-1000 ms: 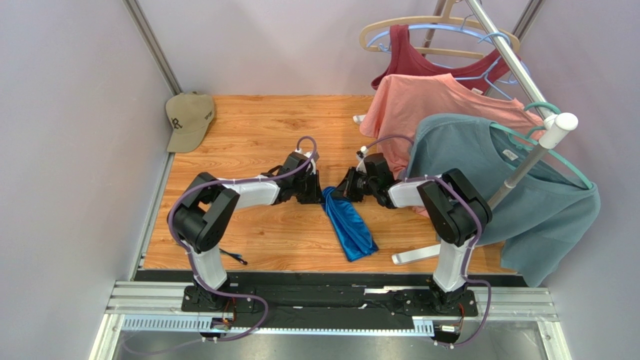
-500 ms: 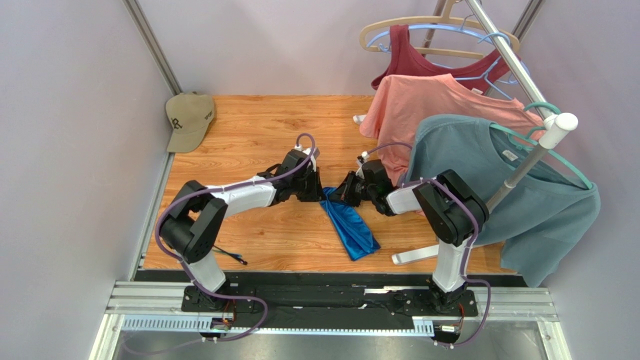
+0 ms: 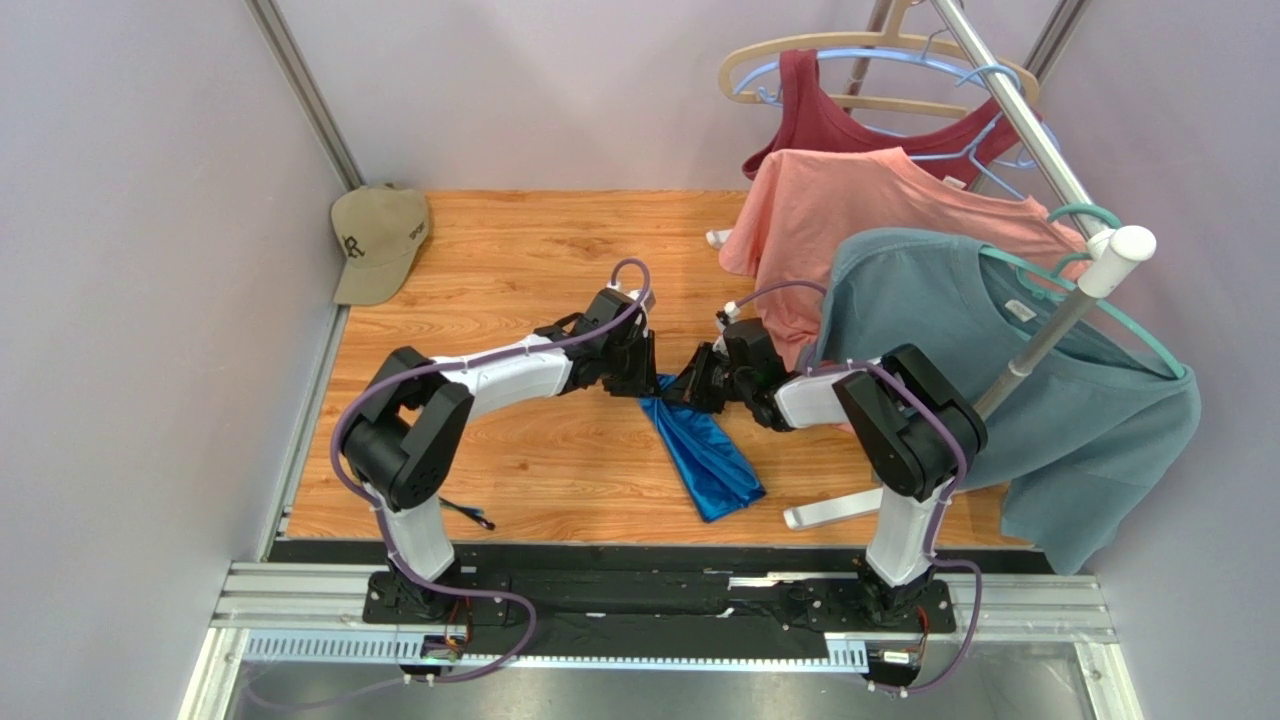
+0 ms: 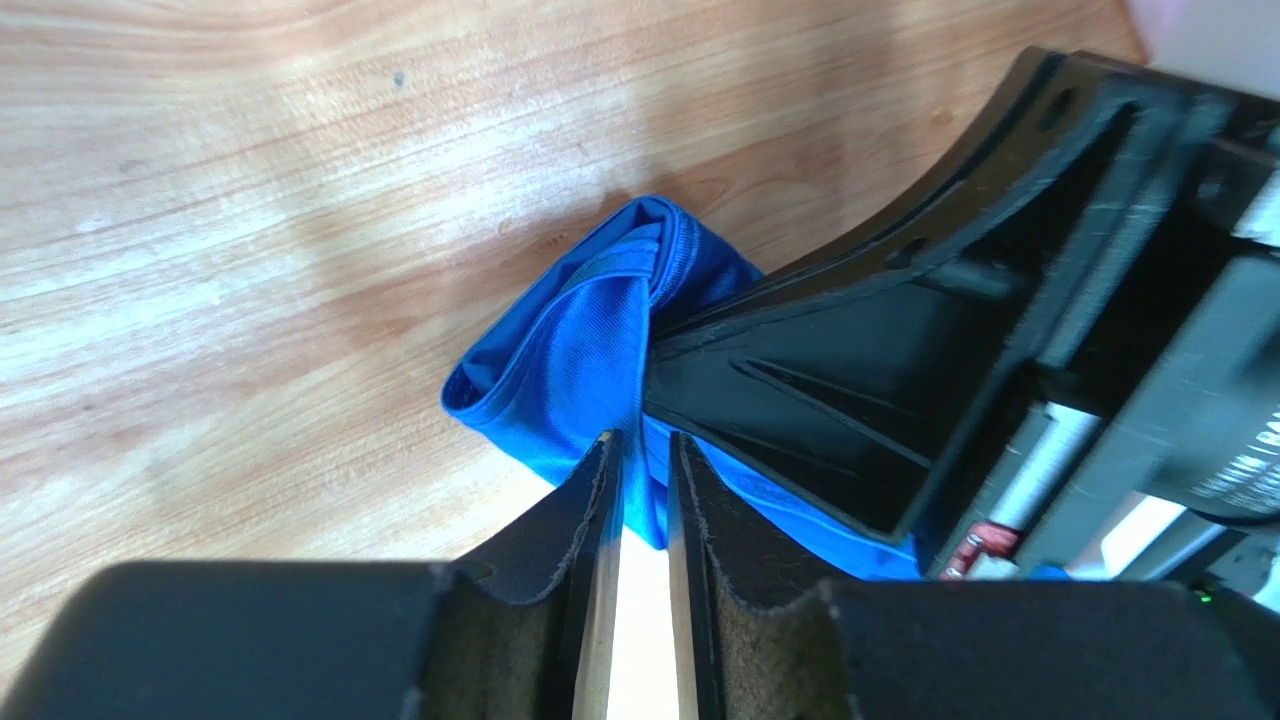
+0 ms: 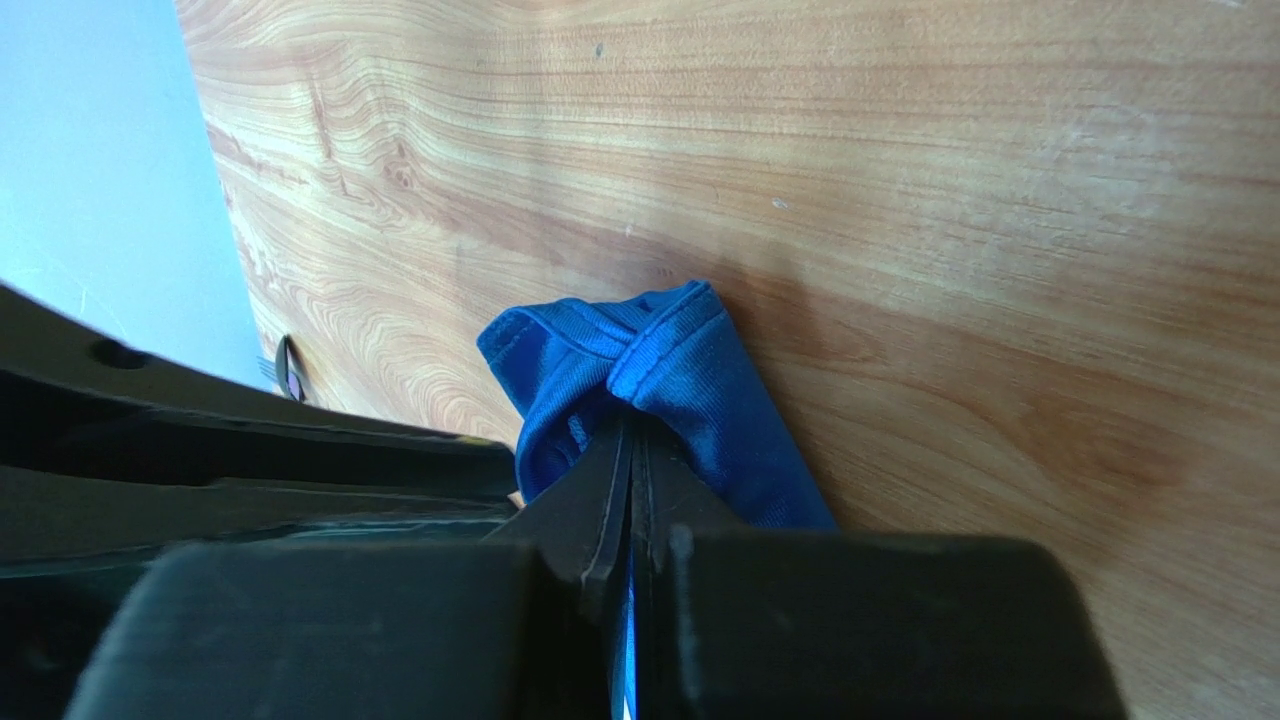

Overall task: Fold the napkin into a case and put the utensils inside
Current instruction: Grasp the top corner of the smaller rectangle folded napkin from the folded napkin.

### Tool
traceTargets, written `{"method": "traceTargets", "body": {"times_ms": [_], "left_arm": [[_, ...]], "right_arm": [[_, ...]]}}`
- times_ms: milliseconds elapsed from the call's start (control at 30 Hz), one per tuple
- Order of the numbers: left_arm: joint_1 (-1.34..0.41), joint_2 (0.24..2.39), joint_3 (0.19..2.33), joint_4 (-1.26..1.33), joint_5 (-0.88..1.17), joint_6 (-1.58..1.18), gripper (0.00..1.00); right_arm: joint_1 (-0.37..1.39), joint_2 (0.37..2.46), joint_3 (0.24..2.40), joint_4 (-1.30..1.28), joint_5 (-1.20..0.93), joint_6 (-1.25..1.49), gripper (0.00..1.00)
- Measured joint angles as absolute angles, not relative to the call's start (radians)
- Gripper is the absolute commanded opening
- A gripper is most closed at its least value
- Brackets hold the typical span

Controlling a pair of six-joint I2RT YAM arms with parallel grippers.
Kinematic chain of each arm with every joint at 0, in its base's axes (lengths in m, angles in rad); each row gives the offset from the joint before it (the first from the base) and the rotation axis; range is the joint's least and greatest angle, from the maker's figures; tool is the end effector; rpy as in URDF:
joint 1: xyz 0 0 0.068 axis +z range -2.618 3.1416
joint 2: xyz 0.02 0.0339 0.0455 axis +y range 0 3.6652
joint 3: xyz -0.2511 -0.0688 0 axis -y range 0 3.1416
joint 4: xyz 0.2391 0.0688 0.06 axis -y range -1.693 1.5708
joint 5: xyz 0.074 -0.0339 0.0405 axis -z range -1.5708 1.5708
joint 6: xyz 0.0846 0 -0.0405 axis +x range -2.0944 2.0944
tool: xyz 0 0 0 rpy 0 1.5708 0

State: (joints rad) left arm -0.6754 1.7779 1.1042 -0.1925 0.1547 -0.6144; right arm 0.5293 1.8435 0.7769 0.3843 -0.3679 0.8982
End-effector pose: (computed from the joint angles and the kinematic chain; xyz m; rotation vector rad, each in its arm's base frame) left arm 0.3025 -0.2590 0.1369 0.1517 2.5693 -0.7279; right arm 0.3078 0.2153 0.0785 0.2376 2.4648 1.1155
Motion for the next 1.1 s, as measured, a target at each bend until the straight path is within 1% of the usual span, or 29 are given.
{"method": "traceTargets", "body": {"times_ms": [100,167,200,267,300,333,667,933,1100], "left_arm": [[-0.682,1.8,1.117,-0.212,0.151,-0.606,0.28],[-0.685,1.817,1.134,-0.226,0.146,-0.599,0.25],[-0.686,1.824,1.143,-0.231,0.144,-0.598,0.19],[-0.688,1.833,1.157,-0.243,0.134,-0.595,0.12],[-0.688,1.835,1.161,-0.249,0.128,-0.591,0.02],[-0.688,1.835,1.164,-0.253,0.125,-0.588,0.0],[-0.726,1.835,1.186,-0.263,0.137,-0.577,0.0],[-0.703,1.877,1.214,-0.25,0.183,-0.574,0.0],[-0.707,1.877,1.195,-0.243,0.166,-0.574,0.0]], "right_arm": [[0.529,1.843,0.777,0.385,-0.369,0.898,0.0],[0.529,1.843,0.777,0.385,-0.37,0.898,0.0],[0.529,1.843,0.777,0.385,-0.372,0.898,0.0],[0.529,1.843,0.777,0.385,-0.374,0.899,0.0],[0.529,1.843,0.777,0.385,-0.375,0.899,0.0],[0.529,1.843,0.777,0.385,-0.376,0.899,0.0],[0.529,1.844,0.754,0.416,-0.392,0.924,0.0],[0.516,1.847,0.755,0.412,-0.425,0.916,0.0],[0.5,1.821,0.754,0.348,-0.461,0.883,0.0]]}}
